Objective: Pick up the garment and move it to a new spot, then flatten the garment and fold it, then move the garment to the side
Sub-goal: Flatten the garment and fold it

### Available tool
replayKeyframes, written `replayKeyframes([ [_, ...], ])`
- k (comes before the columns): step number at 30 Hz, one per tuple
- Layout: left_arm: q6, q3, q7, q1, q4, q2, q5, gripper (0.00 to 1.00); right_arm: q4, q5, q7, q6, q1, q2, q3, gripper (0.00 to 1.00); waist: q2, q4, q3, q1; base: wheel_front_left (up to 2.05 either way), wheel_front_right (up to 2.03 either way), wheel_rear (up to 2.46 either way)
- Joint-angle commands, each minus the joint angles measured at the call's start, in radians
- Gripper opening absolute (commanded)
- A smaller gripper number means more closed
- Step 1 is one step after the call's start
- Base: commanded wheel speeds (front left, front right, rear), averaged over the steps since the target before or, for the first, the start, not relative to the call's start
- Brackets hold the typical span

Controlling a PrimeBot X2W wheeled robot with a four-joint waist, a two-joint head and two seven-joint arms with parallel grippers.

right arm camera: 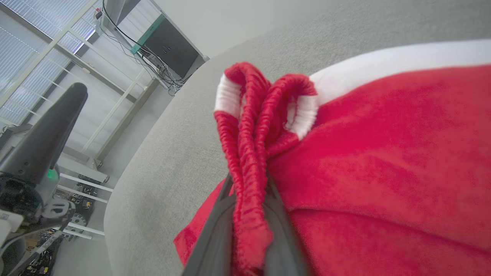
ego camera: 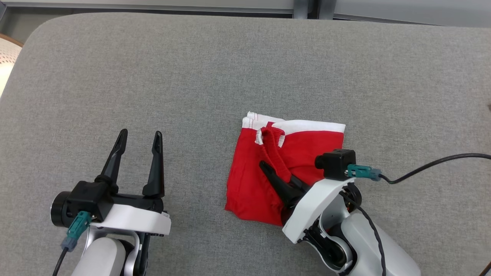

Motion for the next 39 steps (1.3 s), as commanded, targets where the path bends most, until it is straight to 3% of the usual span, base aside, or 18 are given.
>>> replayKeyframes([
  [1,-0.003,0.003,-0.003,-0.016,0.002,0.001,0.0,1.0,0.004,0.007,-0.011,0.0,-0.017,0.0,0.008,0.0,0.0,0.0,0.001,0.0,0.0,0.0,0.0],
  [3,-0.007,0.002,-0.005,-0.026,0.01,-0.003,0.002,1.0,0.03,0.034,-0.04,0.0,-0.042,0.0,0.036,0.0,0.0,0.001,0.003,0.0,0.0,0.0,0.0],
  [4,-0.01,0.001,-0.006,-0.028,0.014,-0.005,0.004,1.0,0.042,0.044,-0.053,0.0,-0.054,0.0,0.051,0.12,0.0,0.001,0.003,0.0,0.0,0.0,0.0],
  [5,-0.01,0.001,-0.007,-0.029,0.017,-0.007,0.004,1.0,0.055,0.058,-0.065,0.0,-0.064,0.0,0.065,0.32,0.0,0.001,0.003,0.0,0.0,0.0,0.0],
  [6,-0.013,0.0,-0.006,-0.029,0.021,-0.009,0.006,1.0,0.07,0.065,-0.074,0.0,-0.076,0.0,0.082,0.58,0.0,0.0,0.003,0.0,0.0,0.0,0.0],
  [7,-0.015,0.0,-0.007,-0.031,0.025,-0.011,0.006,1.0,0.081,0.069,-0.088,0.0,-0.088,0.001,0.095,0.97,0.0,-0.001,0.002,0.0,0.0,0.0,0.0],
  [8,-0.016,0.0,-0.007,-0.033,0.027,-0.012,0.007,1.0,0.094,0.072,-0.102,0.0,-0.099,0.0,0.11,1.0,0.0,-0.002,0.002,0.0,0.0,0.0,0.0],
  [15,-0.023,0.007,-0.009,-0.029,0.04,-0.016,0.013,1.0,0.111,-0.031,-0.258,0.0,-0.154,-0.001,0.218,1.0,0.0,-0.019,-0.01,0.0,0.0,0.0,0.0],
  [18,-0.023,0.013,-0.009,-0.023,0.041,-0.013,0.016,1.0,0.102,-0.096,-0.338,0.0,-0.155,-0.033,0.2,1.0,0.0,-0.032,-0.02,0.0,0.0,0.0,0.0],
  [27,-0.014,0.048,-0.009,0.017,0.026,0.005,0.014,1.0,-0.025,-0.253,-0.394,0.0,-0.015,-0.127,-0.118,1.0,0.0,-0.093,-0.063,0.0,0.0,0.0,0.0],
  [34,-0.008,0.071,-0.009,0.069,0.013,0.024,0.006,1.0,-0.152,-0.352,-0.386,0.0,0.166,-0.154,-0.365,1.0,0.0,-0.142,-0.113,0.0,0.0,0.0,0.0],
  [39,-0.004,0.073,0.001,0.115,0.016,0.038,-0.003,1.0,-0.245,-0.406,-0.338,0.0,0.282,-0.147,-0.473,1.0,0.0,-0.163,-0.162,0.0,0.0,0.0,0.0],
])
